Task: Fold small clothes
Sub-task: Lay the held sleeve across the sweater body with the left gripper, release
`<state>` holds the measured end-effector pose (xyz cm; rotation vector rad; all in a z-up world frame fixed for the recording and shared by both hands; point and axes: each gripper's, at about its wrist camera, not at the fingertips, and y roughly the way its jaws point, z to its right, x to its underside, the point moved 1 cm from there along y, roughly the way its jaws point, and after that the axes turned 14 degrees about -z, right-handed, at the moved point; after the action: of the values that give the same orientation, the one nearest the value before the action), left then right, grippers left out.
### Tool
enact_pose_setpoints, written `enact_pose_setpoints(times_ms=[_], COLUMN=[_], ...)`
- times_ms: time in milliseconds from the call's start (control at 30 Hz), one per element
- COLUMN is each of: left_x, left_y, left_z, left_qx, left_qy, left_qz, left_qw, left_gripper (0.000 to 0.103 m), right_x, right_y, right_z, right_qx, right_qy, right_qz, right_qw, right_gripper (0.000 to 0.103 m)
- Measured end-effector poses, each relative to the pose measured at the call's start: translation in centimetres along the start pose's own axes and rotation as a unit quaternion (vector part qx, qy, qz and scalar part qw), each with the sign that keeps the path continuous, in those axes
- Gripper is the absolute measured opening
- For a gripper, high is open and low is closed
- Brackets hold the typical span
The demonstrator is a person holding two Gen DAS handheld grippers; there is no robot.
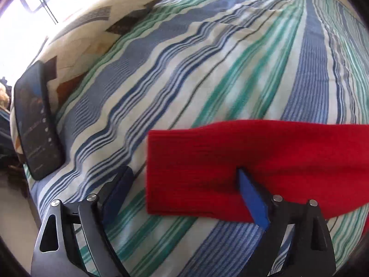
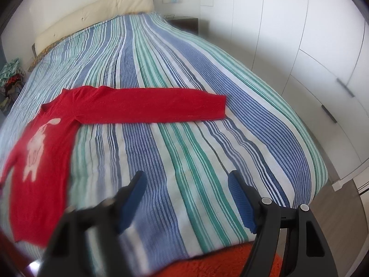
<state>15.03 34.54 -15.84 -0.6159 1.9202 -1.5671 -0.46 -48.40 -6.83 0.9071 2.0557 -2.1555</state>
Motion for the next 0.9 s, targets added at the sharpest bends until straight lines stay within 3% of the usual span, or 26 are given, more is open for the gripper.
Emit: enact_pose_setpoints(times_ms=[133,233,333,400,467,567,700,833,900], left_x=[0.3,0.7,0.4,0.1,-0.3,-1.2,-0.6,0.3,1.4], left_y=[-3.0,-6.3,-7.3,-6.7,-5.0,-1.6,0.0,-1.7,-3.8], left_z=[0.0,2.8,6.3,8.2,8.4,5.2,-2.2,-4.4,-3.9], left_qx=[-0.006,0.061,0.114,0.119,0.097,0.052,0.069,0.081,0.110], left_qy=[0.017,0.063,0.101,0.104,0.094,0.038,-0.055,-0.061,-0.044], left_qz=[0.023,0.060,0.055,0.050,0.037,0.019,0.003,0.011,0.033], left_qw=[0.9996,0.9944,0.9869,0.9862,0.9902,0.9977,0.9961,0.9948,0.9924], left_gripper=[0.087,0.091,0.093,0.093,0.093,0.094,0.097,0.095,0.095], right_x=[-0.3,-0.5,-0.5,-0.4,-0.4,-0.4,-0.4,-0.5,-0.4], right_y=[0.3,0.3,0.3,0.2,0.2,0.3,0.2,0.1,0.1], right_z=[0.8,0.4,-0.3,-0.5,-0.4,0.3,1.0,0.9,0.8], right_qx=[-0.016,-0.016,-0.002,0.005,0.003,-0.009,-0.020,-0.022,-0.019], right_qy=[0.018,0.017,0.001,-0.006,-0.004,0.010,0.024,0.026,0.026], right_qz=[-0.003,-0.004,-0.003,0.000,0.001,-0.003,0.001,0.003,0.006], right_qw=[1.000,1.000,1.000,1.000,1.000,1.000,1.000,0.999,0.999], right_gripper=[0.072,0.072,0.072,0.072,0.072,0.072,0.072,0.072,0.072])
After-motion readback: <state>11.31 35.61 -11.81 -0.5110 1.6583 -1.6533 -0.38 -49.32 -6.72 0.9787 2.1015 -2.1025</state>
